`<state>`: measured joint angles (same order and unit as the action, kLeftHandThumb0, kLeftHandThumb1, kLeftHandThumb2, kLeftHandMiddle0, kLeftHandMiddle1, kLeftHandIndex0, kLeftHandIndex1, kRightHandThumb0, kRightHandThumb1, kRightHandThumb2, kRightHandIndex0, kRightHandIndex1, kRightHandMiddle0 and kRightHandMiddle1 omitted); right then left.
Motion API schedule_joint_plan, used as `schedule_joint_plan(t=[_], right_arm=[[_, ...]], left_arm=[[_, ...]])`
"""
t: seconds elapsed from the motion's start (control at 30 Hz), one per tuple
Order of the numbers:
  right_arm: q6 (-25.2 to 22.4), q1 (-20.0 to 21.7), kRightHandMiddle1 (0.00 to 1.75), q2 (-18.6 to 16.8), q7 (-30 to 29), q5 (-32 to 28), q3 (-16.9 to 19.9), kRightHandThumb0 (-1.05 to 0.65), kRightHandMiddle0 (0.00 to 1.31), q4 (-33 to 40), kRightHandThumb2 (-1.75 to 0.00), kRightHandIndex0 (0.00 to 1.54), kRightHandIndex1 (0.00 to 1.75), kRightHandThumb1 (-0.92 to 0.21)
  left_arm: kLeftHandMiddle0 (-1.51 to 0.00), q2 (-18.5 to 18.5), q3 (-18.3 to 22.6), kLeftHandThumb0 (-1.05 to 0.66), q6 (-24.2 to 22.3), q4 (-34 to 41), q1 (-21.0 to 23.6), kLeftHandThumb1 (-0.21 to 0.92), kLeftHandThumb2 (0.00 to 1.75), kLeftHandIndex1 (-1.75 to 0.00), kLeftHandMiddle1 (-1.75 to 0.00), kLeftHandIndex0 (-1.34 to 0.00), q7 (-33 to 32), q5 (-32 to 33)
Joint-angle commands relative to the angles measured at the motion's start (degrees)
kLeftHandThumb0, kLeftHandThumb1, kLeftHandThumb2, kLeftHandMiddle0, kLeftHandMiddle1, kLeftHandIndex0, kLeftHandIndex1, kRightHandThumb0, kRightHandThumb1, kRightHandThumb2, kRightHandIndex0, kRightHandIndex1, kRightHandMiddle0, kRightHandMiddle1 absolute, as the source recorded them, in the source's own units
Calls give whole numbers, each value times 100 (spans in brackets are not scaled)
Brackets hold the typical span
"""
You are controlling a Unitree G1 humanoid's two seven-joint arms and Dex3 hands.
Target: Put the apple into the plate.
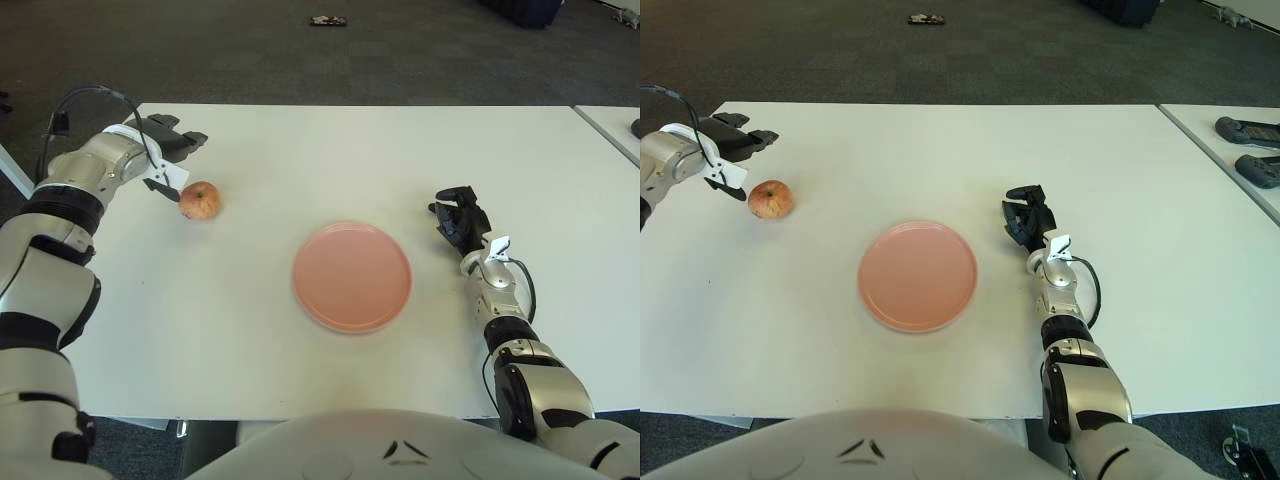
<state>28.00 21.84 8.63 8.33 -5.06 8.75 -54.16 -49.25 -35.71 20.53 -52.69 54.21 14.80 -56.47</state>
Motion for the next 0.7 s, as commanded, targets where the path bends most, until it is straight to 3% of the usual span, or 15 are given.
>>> schedule_joint_plan(t=[0.0,0.17,0.53,0.67], right_arm=[[-312,-267,169,-27,-16,39,-8,-35,25,-297,-47,34,123,-92],[-315,-251,169,-10,-3,32,1,-35,25,-320,-47,34,123,-92],[-314,-248,169,-2,8,29,8,-35,25,-327,-47,34,123,-92],[-314,-249,169,4,14,26,12,-35,25,-327,-47,34,123,-92]], left_arm=[[0,4,46,-105,7,150,-67,82,16,0,0,0,117,62],[0,217,-51,-105,-241,-45,-179,83,16,0,0,0,-30,-58],[0,286,-45,-105,-189,-134,-126,84,15,0,0,0,823,136],[0,249,127,-105,-126,-1,-259,84,14,0,0,0,1110,420]])
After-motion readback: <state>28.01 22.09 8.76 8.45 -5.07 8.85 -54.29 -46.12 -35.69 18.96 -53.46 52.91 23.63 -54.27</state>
